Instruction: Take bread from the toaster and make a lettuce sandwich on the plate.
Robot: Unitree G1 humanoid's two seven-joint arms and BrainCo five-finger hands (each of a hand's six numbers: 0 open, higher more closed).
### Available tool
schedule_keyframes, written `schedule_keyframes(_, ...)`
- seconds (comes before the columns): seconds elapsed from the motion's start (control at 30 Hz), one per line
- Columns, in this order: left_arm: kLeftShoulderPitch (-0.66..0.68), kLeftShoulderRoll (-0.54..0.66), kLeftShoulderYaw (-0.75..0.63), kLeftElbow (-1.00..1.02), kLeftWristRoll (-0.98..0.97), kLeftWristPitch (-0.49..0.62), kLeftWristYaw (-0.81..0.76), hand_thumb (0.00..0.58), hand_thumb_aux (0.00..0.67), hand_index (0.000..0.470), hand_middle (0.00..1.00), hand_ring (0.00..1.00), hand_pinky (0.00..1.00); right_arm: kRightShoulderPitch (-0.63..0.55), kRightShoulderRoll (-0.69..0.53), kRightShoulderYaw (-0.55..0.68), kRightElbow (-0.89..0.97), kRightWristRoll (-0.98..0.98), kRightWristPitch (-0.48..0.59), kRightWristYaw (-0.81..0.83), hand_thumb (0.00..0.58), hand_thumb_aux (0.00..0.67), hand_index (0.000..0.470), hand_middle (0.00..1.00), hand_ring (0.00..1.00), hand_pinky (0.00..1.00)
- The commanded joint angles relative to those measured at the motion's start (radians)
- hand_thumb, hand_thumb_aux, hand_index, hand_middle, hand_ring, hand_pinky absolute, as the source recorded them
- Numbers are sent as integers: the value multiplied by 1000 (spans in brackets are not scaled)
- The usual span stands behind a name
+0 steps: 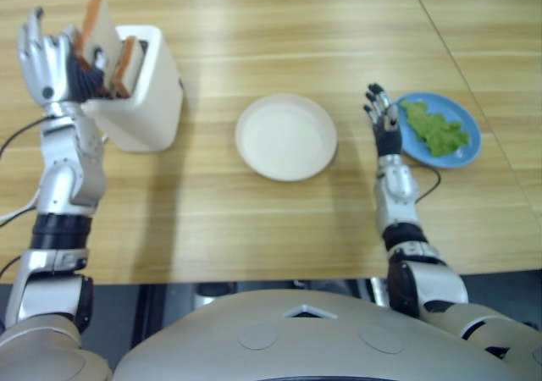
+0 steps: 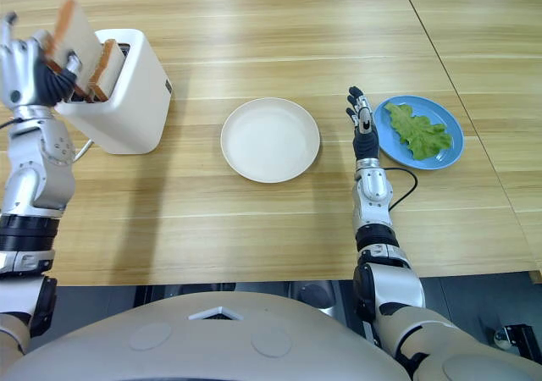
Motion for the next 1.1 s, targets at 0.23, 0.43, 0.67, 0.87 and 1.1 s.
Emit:
schedule_keyframes(0.23, -22, -91, 25, -228, -145, -204, 7, 580, 670, 460, 1000, 1000, 1000, 3, 6, 2, 16, -1, 14, -4, 0, 0, 0, 0, 0, 0)
schedule_keyframes(0.43, -59, -331, -194, 2, -457, -367, -253, 580, 670, 460, 1000, 1000, 1000, -5, 1, -2, 12, 2, 17, -5, 0, 0, 0, 0, 0, 0)
schedule_keyframes(0.67, -67, -505, -302, 320, -618, -405, -468, 580, 670, 460, 1000, 1000, 1000, -5, -7, -6, 10, 6, 21, -2, 0, 0, 0, 0, 0, 0)
schedule_keyframes(0.87, -101, -552, -335, 555, -613, -436, -525, 580, 670, 460, 1000, 1000, 1000, -6, -6, -4, 7, 6, 24, -2, 0, 0, 0, 0, 0, 0)
schedule_keyframes(1.1, -139, -524, -424, 683, -502, -438, -558, 580, 670, 460, 1000, 1000, 1000, 1, -15, -6, -5, 7, 27, 2, 0, 0, 0, 0, 0, 0)
